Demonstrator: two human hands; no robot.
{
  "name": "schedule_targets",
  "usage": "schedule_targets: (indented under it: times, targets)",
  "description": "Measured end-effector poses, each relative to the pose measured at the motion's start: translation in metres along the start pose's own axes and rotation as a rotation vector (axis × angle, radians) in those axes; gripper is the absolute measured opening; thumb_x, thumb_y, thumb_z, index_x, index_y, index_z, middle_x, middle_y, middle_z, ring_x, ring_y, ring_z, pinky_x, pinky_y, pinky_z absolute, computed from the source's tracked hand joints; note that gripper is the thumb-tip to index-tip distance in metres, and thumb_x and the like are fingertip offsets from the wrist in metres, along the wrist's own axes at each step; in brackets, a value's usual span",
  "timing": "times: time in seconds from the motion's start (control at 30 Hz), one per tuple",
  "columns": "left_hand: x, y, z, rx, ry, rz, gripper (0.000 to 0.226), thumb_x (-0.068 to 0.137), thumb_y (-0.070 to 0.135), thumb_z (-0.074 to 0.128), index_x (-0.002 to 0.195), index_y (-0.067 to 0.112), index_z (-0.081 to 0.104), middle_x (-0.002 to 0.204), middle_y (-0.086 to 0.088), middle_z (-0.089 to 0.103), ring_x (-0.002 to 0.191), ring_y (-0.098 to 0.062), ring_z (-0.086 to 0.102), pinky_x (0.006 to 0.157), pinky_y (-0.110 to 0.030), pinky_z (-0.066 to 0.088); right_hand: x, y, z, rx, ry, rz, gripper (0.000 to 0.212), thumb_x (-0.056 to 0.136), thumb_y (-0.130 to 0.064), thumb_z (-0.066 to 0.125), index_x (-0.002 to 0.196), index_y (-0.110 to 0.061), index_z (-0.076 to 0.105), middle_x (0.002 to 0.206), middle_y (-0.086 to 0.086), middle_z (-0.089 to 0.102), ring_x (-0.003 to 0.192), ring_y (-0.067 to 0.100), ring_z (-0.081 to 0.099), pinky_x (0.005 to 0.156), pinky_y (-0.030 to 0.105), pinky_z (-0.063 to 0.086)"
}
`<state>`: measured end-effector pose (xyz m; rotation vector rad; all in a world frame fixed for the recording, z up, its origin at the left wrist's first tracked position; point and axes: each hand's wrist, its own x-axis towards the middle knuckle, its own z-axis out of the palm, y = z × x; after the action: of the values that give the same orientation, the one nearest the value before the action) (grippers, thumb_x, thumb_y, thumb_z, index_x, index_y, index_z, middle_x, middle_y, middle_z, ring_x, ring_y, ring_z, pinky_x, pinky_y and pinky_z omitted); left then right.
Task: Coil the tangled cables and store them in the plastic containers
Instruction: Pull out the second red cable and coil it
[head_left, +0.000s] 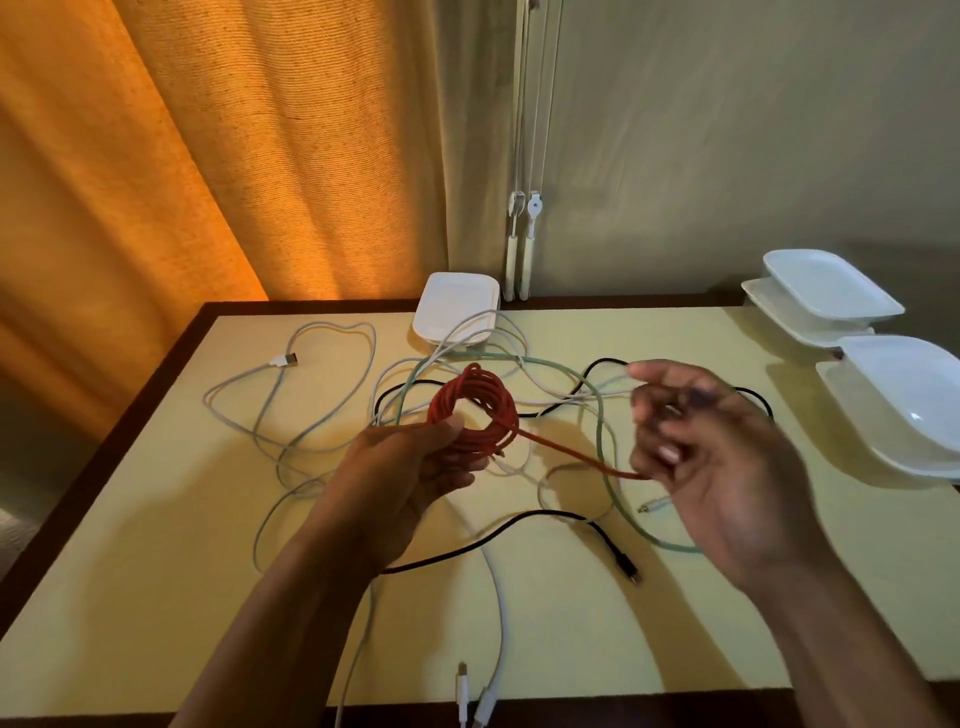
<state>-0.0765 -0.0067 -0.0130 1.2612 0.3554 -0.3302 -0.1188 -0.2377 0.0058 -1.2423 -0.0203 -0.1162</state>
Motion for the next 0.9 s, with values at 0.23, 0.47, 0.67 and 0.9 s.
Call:
schedule_targets:
  times: [0.23,0.47,0.67,0.9]
  targets:
    - [0.002,-0.004,0.008,-0.271,0.013,-0.018,0.017,0.100,0.005,0.058,0.098,-0.008,0.068,0.096,-0.024,0.076,0.079,-0.026,0.077,0.065,-0.030,0.063,-0.002,-0.012,-0.006,0.341,0.153,-0.003,0.028,0.080,-0.001,0.040,0.097,-0.009,0.061,0.085,0.008,0.055,0.063,0.015,0.041,0.057,0.028,0.036]
    - [-0.007,-0.003,0.017,-0.382,-0.066,-0.006,0.020,0.102,0.002,0.052,0.103,-0.013,0.065,0.102,-0.028,0.075,0.086,-0.030,0.078,0.070,-0.031,0.064,0.005,0.015,-0.005,0.226,0.386,-0.016,0.028,0.106,-0.008,0.045,0.129,0.001,0.059,0.084,0.006,0.063,0.079,0.019,0.066,0.077,0.032,0.060]
    - [-0.013,-0.002,0.025,-0.456,-0.112,-0.014,0.020,0.100,0.005,0.052,0.102,-0.009,0.067,0.101,-0.025,0.076,0.089,-0.028,0.078,0.079,-0.035,0.064,0.004,0.025,0.004,-0.101,0.462,0.201,0.020,0.099,-0.011,0.062,0.115,0.001,0.062,0.066,0.010,0.067,0.046,0.022,0.058,0.042,0.031,0.050]
    - [-0.020,-0.007,0.032,-0.447,-0.197,-0.053,0.026,0.088,0.009,0.060,0.106,-0.008,0.068,0.109,-0.025,0.074,0.101,-0.028,0.076,0.089,-0.037,0.062,-0.001,0.040,0.025,-0.201,0.219,0.432,0.008,0.093,-0.003,0.068,0.090,0.003,0.073,0.068,0.015,0.067,0.042,0.014,0.041,0.039,0.024,0.031]
